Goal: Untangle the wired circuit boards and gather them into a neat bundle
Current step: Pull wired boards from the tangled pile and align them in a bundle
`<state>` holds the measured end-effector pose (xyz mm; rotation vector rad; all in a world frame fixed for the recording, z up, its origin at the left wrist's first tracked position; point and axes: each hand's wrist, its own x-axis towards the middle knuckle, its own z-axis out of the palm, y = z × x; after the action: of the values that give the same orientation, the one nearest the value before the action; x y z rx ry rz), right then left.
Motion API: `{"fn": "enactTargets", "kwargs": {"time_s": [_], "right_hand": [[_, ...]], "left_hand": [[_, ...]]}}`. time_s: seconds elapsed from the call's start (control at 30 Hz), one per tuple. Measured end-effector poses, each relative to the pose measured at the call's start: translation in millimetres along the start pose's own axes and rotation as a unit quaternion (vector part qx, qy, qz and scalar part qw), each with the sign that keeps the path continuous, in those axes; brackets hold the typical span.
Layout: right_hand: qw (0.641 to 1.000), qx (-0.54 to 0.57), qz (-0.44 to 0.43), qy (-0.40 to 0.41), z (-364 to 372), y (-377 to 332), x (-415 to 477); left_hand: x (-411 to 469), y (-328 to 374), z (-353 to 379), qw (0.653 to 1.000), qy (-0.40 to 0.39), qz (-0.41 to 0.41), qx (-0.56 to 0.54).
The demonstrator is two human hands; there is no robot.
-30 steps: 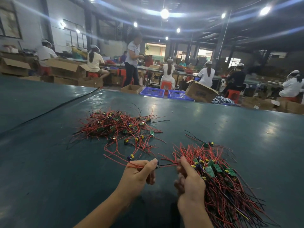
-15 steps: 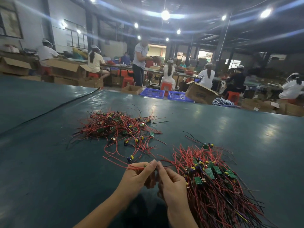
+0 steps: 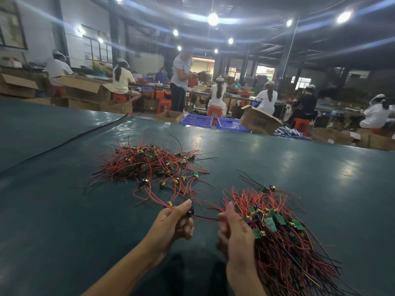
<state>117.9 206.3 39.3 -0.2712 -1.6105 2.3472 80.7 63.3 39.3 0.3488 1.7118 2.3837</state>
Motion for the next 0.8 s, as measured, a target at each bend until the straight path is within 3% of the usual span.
{"fn": "enactTargets", "kwargs": {"time_s": [0.07,0.13,0.23,0.33,0.4,0.47,0.5,0.57,0.63,0.7,0.8], "right_hand": [[0.993,-0.051,-0.027,-0.102,13.5,9.7,-9.0],[0.985,-0.063,-0.046,-0.155,21.0,16.3,-12.8],[0.982,-0.111,-0.062,-0.137,18.8,17.2,-10.5],[0.985,-0.149,-0.071,-0.052,13.1,12.7,-7.8],[0.990,-0.134,-0.037,0.025,8.0,9.8,-4.2],[0.994,-0.058,0.010,0.091,1.2,5.0,1.2],[0.993,-0.007,0.029,0.111,-2.1,2.2,4.2],[0.987,0.078,0.058,0.127,-7.5,-3.0,8.7],[0.983,0.106,0.071,0.134,-11.1,-3.2,12.2],[0.984,0.094,0.071,0.137,-12.1,-1.6,13.0],[0.985,0.093,0.065,0.128,-10.2,-0.8,12.2]], "left_hand": [[-1.2,-2.8,2.2,0.999,-0.031,-0.013,0.019],[-2.7,-4.3,3.5,0.996,-0.057,-0.014,0.064],[-1.6,-4.6,4.7,0.991,-0.052,-0.017,0.120],[1.6,-6.3,-0.4,0.980,-0.001,0.020,0.197],[5.9,-11.0,-13.9,0.933,0.081,0.106,0.334],[10.9,-11.8,-31.8,0.822,0.150,0.191,0.516],[13.5,-11.8,-39.6,0.773,0.154,0.181,0.588],[19.1,-15.2,-56.6,0.717,0.132,0.073,0.680],[22.3,-17.6,-68.7,0.687,0.102,-0.012,0.719],[24.3,-18.3,-76.4,0.677,0.097,-0.018,0.730],[27.0,-14.4,-83.1,0.703,0.108,0.023,0.703]]}}
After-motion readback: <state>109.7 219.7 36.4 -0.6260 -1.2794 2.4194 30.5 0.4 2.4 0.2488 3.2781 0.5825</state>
